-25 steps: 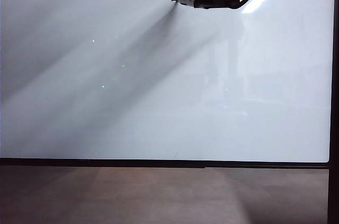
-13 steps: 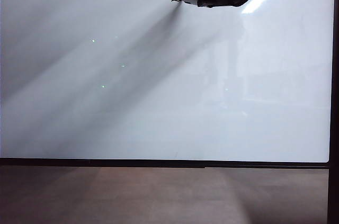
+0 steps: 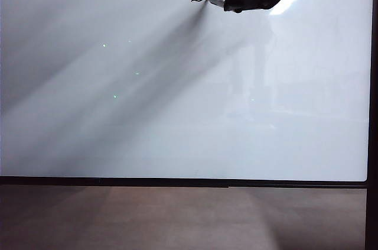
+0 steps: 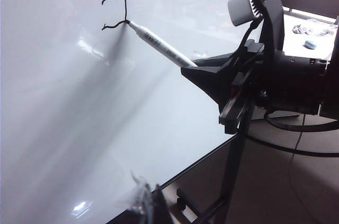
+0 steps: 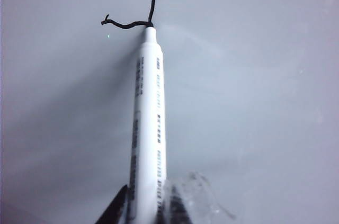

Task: Reach to the right to find the marker pen, pick it up, and write the number 3 on the whiteboard.

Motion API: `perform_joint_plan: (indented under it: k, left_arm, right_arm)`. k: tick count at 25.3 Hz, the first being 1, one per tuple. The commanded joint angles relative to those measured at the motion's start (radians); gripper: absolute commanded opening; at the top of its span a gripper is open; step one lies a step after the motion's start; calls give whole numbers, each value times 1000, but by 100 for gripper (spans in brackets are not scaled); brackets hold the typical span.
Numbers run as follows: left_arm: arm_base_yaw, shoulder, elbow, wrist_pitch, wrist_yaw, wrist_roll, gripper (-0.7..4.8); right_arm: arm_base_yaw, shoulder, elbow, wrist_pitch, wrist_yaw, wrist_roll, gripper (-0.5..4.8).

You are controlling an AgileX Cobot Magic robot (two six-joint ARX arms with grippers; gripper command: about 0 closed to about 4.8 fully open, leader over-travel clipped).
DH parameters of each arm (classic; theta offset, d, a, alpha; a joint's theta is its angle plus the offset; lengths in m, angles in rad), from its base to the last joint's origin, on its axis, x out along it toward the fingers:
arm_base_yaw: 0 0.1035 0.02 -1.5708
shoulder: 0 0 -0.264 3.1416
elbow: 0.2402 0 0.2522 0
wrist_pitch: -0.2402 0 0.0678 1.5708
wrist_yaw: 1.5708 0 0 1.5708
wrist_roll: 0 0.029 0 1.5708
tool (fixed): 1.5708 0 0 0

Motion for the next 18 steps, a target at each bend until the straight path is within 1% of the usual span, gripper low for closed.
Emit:
perform_joint_plan:
  k: [1,7,18]
  left_arm:
    - [1,-2,4,8,5,1,-5]
    - [1,-2,4,8,0,1,-5]
    - [1,-13,4,8,-3,-4,-5]
  right_arm:
    - [-5,-8,5,12,32,10,49]
    - [4,-71,5,-7,-5,63,49]
    - [17,-347,5,-145,10,60,49]
